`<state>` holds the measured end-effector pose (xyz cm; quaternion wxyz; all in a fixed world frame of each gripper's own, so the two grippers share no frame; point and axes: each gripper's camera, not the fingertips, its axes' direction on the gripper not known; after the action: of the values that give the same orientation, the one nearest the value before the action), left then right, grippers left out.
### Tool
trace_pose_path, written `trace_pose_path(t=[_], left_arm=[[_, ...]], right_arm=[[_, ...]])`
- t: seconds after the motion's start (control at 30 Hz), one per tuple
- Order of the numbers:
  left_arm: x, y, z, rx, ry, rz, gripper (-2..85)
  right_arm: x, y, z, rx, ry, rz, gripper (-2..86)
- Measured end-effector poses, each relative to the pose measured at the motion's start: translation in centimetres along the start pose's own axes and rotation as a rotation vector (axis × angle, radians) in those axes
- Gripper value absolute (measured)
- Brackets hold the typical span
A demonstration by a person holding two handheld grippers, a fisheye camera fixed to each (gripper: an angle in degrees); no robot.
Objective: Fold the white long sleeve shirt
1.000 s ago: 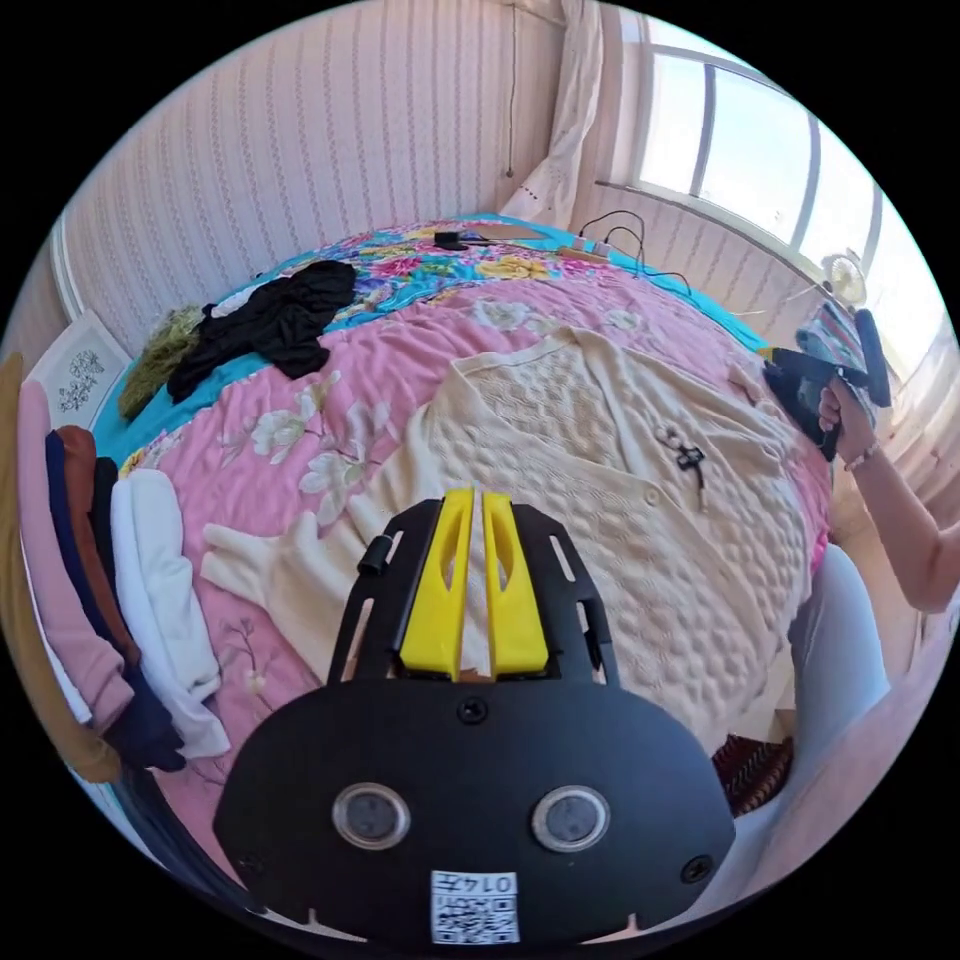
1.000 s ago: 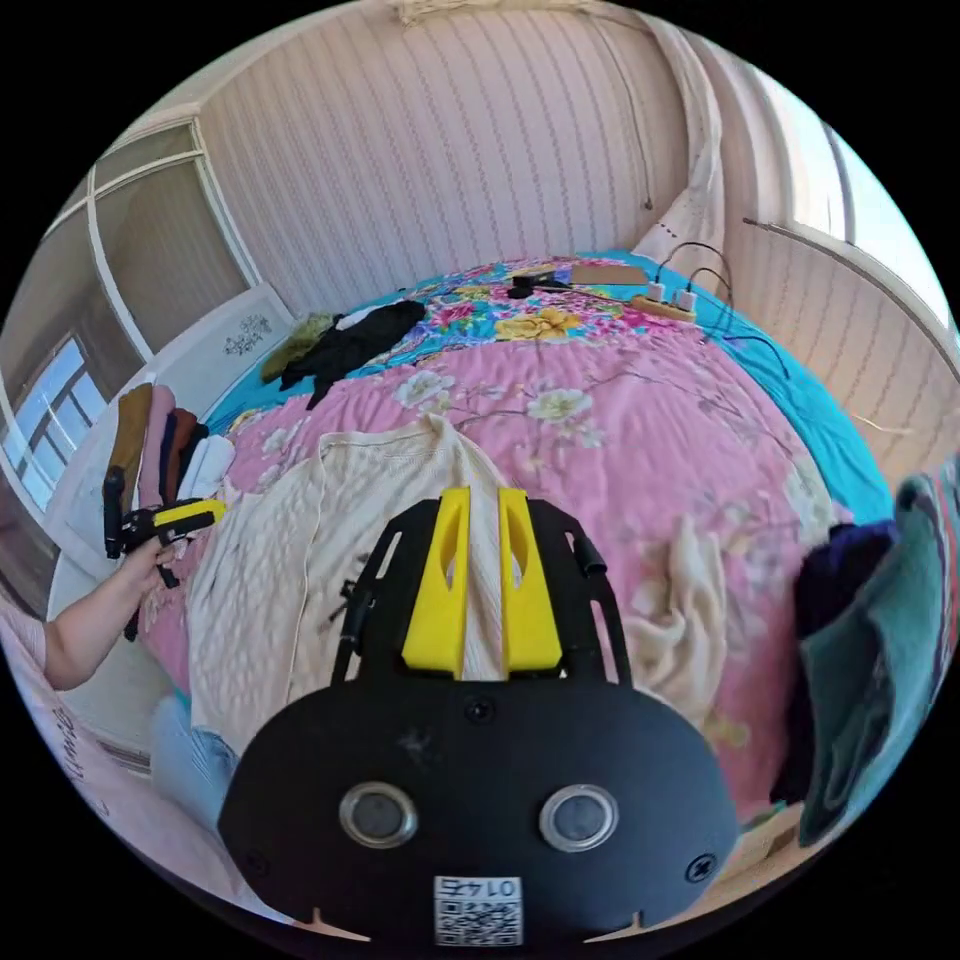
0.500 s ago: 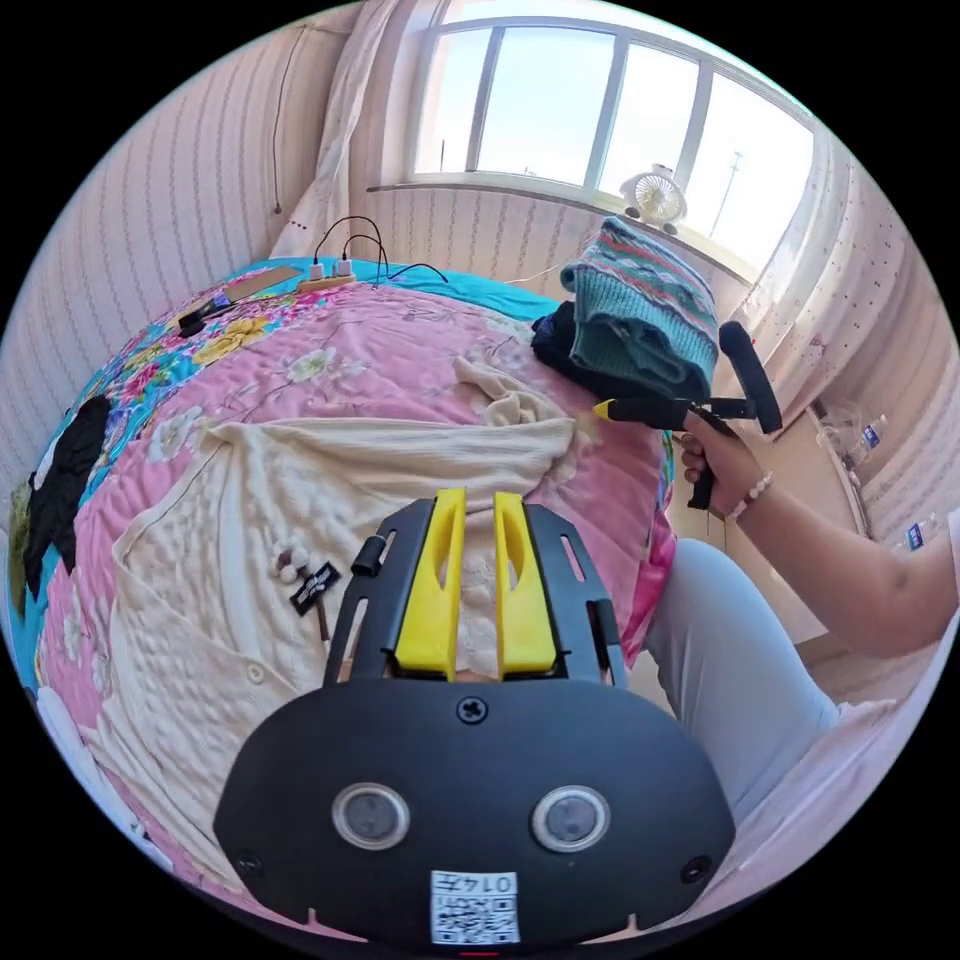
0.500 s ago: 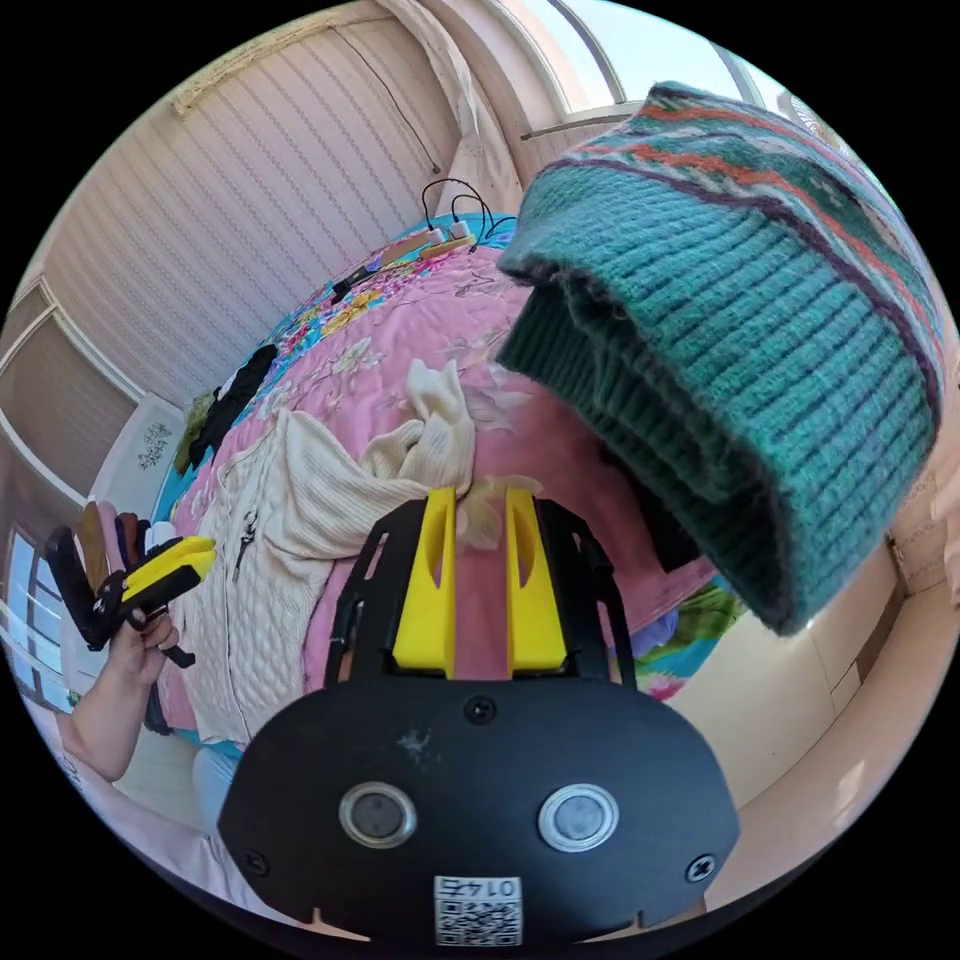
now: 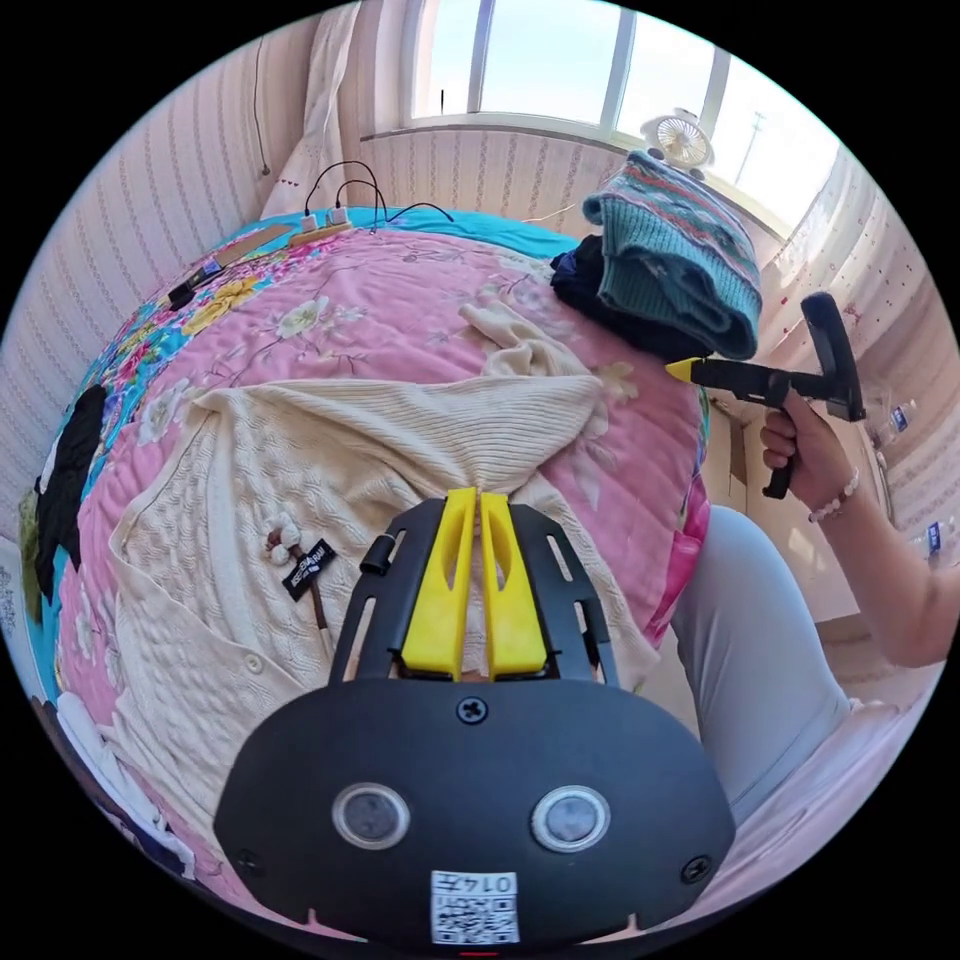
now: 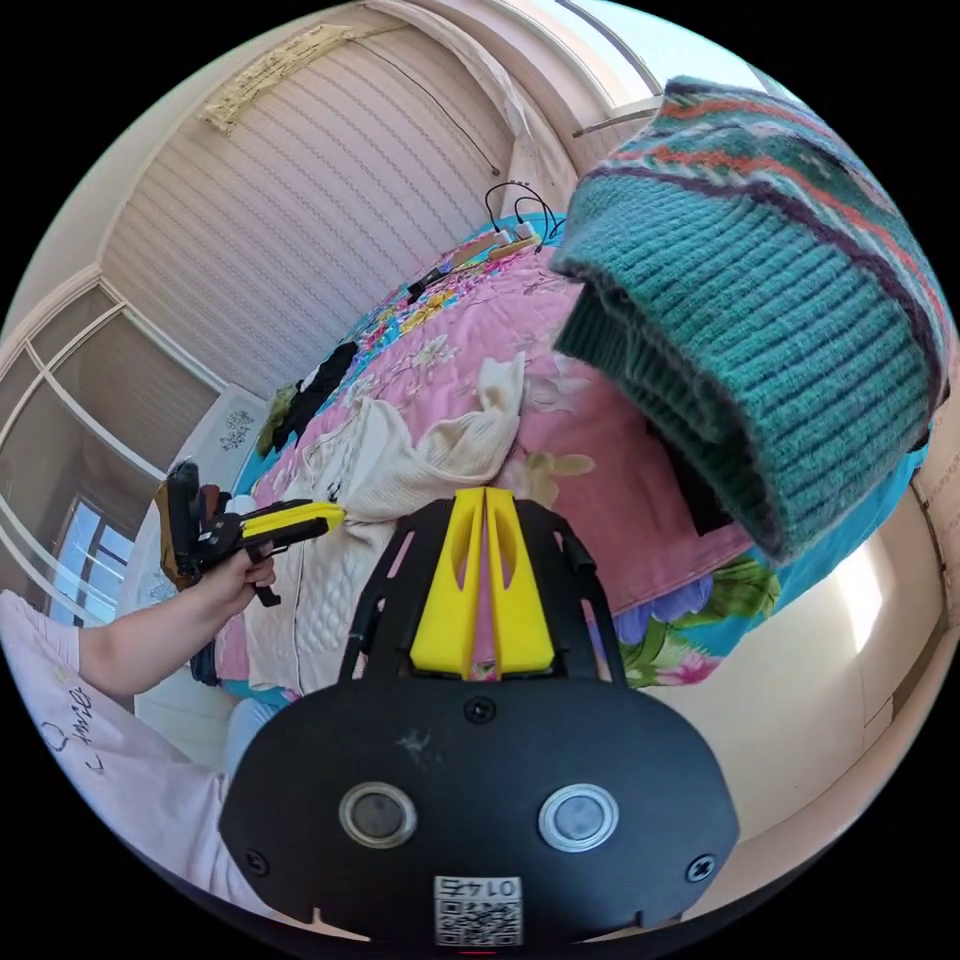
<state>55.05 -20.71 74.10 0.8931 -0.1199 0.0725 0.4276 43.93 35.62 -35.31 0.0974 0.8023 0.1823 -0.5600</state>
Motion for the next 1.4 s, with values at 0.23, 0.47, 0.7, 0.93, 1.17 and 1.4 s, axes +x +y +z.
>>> trace_pose_path(t=[0.23,0.47,0.7,0.93,1.17,1.4], left_arm=[[0.1,0.1,1.5,-0.017,0.007,-0.049,-1.0],[2.4,-1.4,0.6,0.107,0.006,0.017,-1.0],[4.6,-4.9,3.9,0.129,0.068,0.037,-1.0],[5.3,-7.6,4.1,0.131,-0.003,0.078,-0.9],[6.0,-12.8,7.5,0.069,-0.024,0.111,3.1],[7.0,-14.8,16.2,-0.217,-0.011,0.094,3.4]], right_arm=[[4.7,-2.2,3.9,-0.061,-0.097,0.170,10.0],[8.3,-0.2,-3.9,-0.032,-0.271,0.134,0.8],[12.2,2.1,-14.5,0.089,-0.053,0.135,0.4],[18.3,6.2,-13.4,-0.050,0.002,0.204,6.4],[19.1,6.8,-7.6,-0.371,0.081,0.060,6.0],[23.2,5.2,-11.7,-0.237,-0.028,0.128,0.9]])
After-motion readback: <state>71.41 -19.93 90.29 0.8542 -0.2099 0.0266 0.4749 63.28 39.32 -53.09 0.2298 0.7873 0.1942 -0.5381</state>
